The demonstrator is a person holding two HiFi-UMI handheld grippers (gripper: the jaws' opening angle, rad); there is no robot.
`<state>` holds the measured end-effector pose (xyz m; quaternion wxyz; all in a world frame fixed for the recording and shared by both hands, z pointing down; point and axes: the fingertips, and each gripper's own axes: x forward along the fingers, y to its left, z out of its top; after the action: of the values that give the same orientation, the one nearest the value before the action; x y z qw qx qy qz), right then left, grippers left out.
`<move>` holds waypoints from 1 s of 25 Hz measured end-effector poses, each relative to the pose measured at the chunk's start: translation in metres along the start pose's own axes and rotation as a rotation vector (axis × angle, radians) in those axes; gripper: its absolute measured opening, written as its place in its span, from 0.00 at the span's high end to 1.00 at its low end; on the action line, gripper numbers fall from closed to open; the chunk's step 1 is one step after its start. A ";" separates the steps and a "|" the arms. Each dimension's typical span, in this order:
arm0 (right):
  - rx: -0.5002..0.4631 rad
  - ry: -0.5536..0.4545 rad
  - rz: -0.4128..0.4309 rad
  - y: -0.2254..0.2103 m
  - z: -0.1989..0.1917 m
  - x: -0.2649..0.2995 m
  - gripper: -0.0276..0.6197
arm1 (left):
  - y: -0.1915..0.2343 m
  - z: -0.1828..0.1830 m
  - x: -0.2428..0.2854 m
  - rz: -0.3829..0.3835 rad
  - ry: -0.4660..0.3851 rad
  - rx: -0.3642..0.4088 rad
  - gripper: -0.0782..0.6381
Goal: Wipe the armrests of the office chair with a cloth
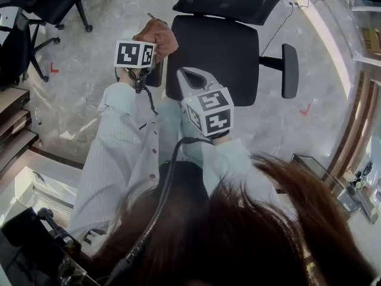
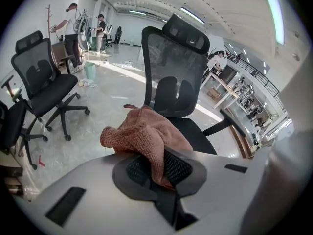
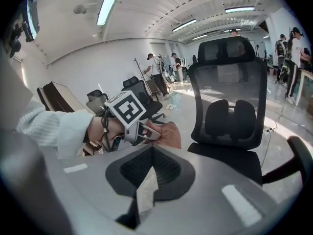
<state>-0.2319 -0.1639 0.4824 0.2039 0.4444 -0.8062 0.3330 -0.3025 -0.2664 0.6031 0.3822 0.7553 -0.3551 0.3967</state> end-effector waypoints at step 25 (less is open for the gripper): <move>0.004 -0.060 0.040 0.034 0.006 -0.023 0.95 | -0.042 -0.098 -0.056 -0.035 -0.001 -0.072 0.84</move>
<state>-0.2490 -0.1422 0.4522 0.1722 0.4381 -0.8202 0.3252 -0.3237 -0.1503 0.5799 0.4158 0.7474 -0.3562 0.3763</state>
